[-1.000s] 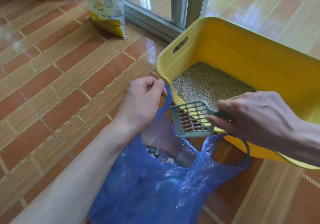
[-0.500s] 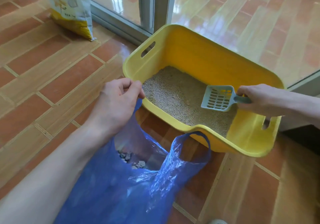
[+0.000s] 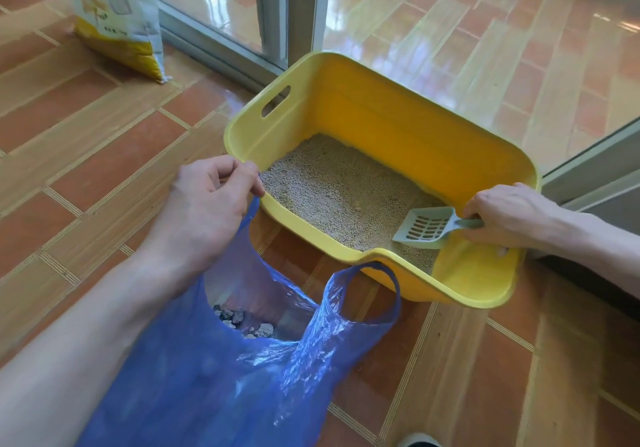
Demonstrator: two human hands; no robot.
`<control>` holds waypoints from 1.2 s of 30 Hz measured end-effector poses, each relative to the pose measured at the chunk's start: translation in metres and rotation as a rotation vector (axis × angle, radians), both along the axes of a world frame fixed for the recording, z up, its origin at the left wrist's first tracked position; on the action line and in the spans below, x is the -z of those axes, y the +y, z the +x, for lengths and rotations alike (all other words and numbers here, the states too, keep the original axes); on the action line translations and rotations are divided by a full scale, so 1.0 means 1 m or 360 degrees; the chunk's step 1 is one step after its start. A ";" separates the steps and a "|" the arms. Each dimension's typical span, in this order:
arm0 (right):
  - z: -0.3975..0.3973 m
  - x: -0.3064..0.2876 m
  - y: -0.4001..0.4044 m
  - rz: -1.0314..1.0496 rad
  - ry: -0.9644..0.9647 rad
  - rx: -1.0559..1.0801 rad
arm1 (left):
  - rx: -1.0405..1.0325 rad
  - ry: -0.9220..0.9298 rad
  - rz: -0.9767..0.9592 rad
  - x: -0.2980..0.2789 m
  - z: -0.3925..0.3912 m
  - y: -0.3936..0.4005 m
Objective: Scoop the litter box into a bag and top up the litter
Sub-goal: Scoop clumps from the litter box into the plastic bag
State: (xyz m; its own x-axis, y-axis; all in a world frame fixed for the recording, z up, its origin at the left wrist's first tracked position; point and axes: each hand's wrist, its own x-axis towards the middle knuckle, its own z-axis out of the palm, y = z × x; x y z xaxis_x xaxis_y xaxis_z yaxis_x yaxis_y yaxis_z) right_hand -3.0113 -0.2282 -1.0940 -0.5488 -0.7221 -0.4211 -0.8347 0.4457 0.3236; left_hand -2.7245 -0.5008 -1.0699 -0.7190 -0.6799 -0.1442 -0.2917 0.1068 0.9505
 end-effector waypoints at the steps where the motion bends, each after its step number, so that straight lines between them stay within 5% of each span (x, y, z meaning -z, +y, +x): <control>1: 0.002 0.001 0.000 -0.0006 0.0004 0.0007 | 0.0006 -0.0004 0.0001 0.001 -0.001 0.000; 17: 0.001 -0.024 -0.012 0.0137 -0.0070 -0.0009 | 0.0000 -0.0059 -0.0005 -0.002 0.003 -0.001; 22: 0.026 -0.031 -0.034 -0.0191 0.0011 -0.0241 | -0.0005 -0.0066 -0.0038 -0.004 0.006 -0.003; 27: 0.074 -0.042 -0.066 -0.0762 -0.0350 -0.0593 | -0.0025 -0.0064 -0.0050 -0.006 0.007 -0.003; 36: 0.132 -0.018 -0.099 -0.0466 -0.0491 -0.1377 | -0.0077 -0.0070 -0.0082 -0.022 0.015 -0.003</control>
